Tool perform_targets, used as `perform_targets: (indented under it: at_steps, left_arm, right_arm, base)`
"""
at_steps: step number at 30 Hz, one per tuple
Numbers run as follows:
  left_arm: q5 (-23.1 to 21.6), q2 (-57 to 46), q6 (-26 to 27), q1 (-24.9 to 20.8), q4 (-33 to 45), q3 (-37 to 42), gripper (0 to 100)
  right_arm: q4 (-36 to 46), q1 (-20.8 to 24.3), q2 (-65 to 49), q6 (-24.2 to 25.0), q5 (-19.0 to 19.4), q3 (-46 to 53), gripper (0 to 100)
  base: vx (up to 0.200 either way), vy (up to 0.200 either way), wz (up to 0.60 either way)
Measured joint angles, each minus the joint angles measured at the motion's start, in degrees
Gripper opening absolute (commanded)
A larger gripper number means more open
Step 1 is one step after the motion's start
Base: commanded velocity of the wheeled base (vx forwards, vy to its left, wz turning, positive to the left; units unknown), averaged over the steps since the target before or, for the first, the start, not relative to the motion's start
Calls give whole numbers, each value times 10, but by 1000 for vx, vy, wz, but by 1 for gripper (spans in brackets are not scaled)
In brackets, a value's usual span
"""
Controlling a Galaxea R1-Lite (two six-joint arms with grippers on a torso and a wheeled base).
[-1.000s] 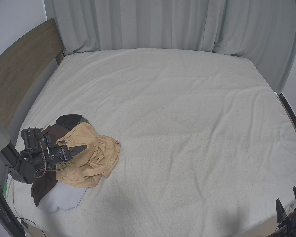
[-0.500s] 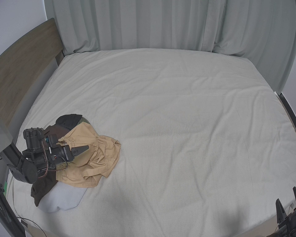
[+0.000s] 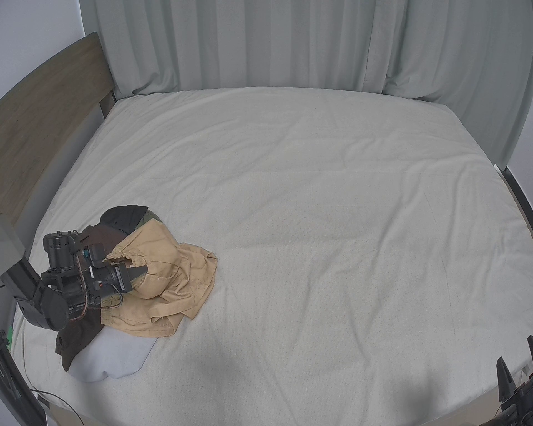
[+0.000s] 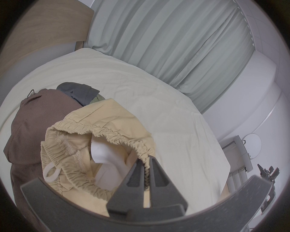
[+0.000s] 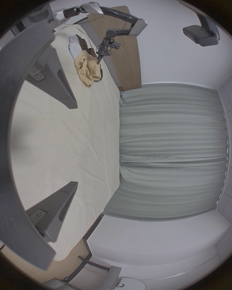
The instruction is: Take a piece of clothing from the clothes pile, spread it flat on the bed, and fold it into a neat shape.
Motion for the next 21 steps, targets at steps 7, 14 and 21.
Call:
perform_targets:
  at_steps: [7, 14, 21]
  left_arm:
    - [0, -4, -1, 0, 0, 4, 0]
    - [-2, -24, -2, 1, 0, 15, 0]
    - [-3, -50, -2, 2, 0, 33, 0]
  right_arm:
    - [0, 0, 0, 0, 0, 0, 100]
    - [0, 0, 0, 0, 0, 0, 100]
    - [0, 0, 0, 0, 0, 0, 100]
  base:
    - [0, 0, 0]
    - [0, 0, 0]
    - [0, 0, 0]
